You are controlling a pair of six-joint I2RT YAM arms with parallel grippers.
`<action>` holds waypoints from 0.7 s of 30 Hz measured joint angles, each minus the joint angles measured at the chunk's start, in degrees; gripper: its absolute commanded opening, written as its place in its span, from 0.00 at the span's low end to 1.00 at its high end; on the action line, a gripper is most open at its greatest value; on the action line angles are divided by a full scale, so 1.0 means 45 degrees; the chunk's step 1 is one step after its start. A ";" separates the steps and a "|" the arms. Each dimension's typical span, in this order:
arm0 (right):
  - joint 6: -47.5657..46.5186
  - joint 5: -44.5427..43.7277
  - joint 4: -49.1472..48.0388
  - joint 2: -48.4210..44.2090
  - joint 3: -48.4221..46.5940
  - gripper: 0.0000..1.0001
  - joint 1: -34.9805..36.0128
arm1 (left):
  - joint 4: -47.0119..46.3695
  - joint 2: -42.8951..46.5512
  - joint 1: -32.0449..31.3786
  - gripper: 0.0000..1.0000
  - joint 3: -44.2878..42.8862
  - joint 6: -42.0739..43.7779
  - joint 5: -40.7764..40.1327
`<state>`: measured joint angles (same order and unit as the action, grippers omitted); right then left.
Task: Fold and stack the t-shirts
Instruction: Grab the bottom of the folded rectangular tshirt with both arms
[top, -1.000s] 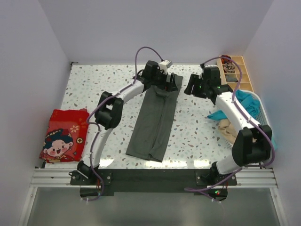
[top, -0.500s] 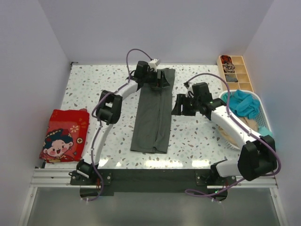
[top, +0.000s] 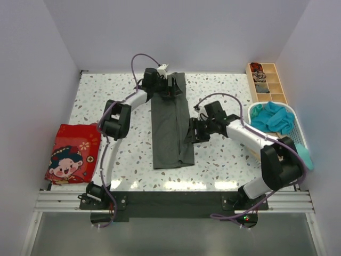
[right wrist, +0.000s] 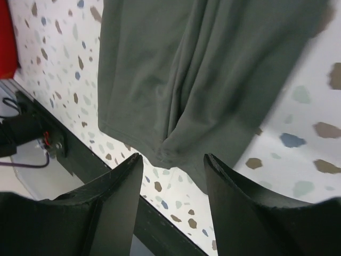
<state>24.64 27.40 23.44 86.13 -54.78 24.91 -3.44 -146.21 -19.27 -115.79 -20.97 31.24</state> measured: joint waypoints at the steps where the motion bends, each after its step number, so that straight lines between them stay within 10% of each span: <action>1: -0.0005 0.0102 -0.0034 0.0185 -0.0010 0.54 0.0262 | 0.0024 0.0146 -0.0010 1.00 0.0136 0.0000 0.0005; 12: -0.0427 -0.2924 0.1496 0.1807 -0.1171 0.47 0.3594 | 0.0495 0.3055 -0.0092 1.00 0.1617 0.0136 -0.0155; 21: -0.0534 -0.6086 0.3167 0.2535 -0.1384 0.31 0.4983 | 0.0457 0.8140 -0.0092 1.00 0.7640 0.0296 -0.1967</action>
<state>22.24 0.01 37.69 97.54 -61.01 47.33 -1.39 -109.58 -19.68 -81.41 -19.64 22.39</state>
